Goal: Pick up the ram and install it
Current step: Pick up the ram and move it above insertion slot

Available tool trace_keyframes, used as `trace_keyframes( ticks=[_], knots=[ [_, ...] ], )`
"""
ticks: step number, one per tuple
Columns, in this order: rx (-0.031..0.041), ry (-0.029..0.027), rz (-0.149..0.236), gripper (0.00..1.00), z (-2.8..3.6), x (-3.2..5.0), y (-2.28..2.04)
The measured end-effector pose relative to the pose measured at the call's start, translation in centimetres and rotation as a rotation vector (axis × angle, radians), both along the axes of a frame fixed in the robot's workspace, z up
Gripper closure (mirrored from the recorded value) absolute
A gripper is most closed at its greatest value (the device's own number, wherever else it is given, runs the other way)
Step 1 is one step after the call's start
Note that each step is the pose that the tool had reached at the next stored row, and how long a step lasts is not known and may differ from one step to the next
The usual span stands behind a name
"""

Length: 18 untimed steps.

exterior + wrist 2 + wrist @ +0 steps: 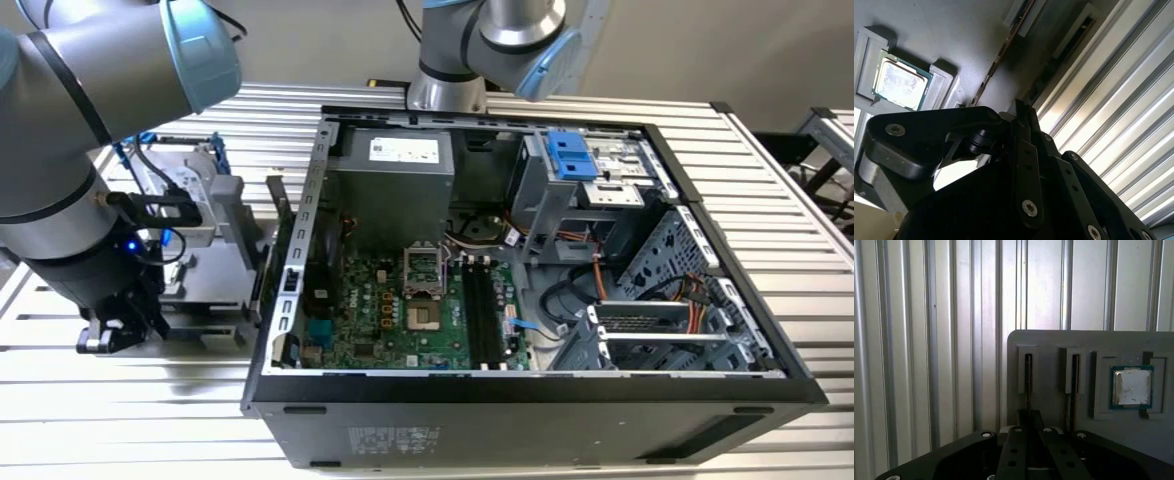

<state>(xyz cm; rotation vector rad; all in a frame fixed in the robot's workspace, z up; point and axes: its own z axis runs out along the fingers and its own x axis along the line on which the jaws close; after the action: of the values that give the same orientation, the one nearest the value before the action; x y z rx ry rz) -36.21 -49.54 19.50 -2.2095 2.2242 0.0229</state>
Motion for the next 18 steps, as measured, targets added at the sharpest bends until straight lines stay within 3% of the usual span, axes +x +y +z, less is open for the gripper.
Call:
trace_keyframes(
  ticks=[5, 18],
  knots=[
    [0.0001, -0.0001, 0.0, 1.0, 0.34, 0.0, 0.0],
    [0.0, 0.0, 0.0, 1.0, 2.79, 0.0, 0.0]
  ],
)
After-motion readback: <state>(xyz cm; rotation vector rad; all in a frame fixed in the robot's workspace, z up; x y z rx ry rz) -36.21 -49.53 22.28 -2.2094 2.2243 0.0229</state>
